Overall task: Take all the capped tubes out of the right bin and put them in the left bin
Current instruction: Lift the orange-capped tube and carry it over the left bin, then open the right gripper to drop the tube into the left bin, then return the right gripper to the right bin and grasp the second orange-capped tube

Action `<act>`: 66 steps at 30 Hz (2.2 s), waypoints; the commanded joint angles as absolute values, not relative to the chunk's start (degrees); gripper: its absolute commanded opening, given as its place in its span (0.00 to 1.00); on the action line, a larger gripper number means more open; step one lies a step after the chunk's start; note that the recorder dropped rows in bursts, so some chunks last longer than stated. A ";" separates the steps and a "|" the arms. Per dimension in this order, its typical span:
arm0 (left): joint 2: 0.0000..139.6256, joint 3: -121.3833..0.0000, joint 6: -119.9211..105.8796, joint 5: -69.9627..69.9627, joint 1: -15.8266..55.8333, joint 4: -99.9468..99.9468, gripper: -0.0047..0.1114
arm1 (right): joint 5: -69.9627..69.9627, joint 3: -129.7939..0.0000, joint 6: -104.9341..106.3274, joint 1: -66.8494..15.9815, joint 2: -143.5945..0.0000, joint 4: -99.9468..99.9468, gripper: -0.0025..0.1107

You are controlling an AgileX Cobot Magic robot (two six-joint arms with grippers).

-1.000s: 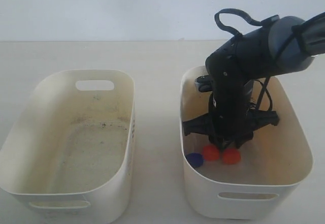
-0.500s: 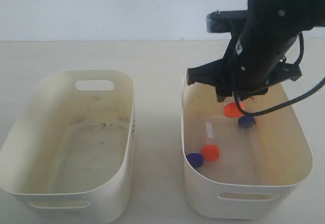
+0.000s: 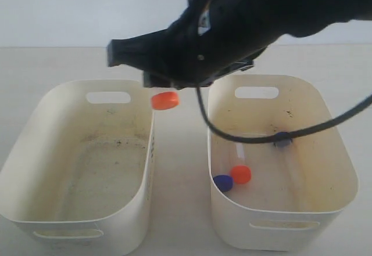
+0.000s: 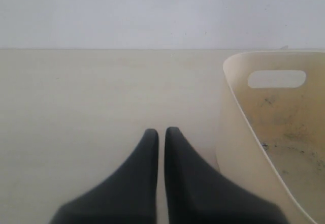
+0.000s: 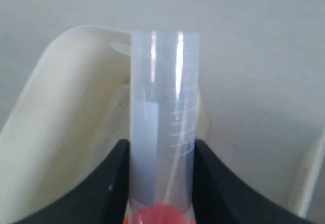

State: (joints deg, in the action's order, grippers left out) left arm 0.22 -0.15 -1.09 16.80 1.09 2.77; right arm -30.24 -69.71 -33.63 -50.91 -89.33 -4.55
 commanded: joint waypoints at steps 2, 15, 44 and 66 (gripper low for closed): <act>0.00 0.00 -0.97 16.92 1.22 3.28 0.08 | -28.61 -75.45 -33.28 -55.38 -96.17 -4.53 0.02; 0.00 0.00 -0.97 16.92 1.22 3.28 0.08 | -26.76 -80.67 -26.39 -57.90 -103.96 1.45 0.49; 0.00 0.00 -0.97 16.92 1.22 3.28 0.08 | -47.91 -78.88 -30.71 -36.09 -93.30 -4.59 0.02; 0.00 0.00 -0.97 16.92 1.22 3.28 0.08 | -44.15 -62.50 -31.27 -31.88 -93.88 -1.59 0.02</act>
State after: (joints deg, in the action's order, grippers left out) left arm 0.22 -0.15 -1.09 16.80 1.09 2.77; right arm -44.78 -62.84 -31.34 -32.11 -93.89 -1.01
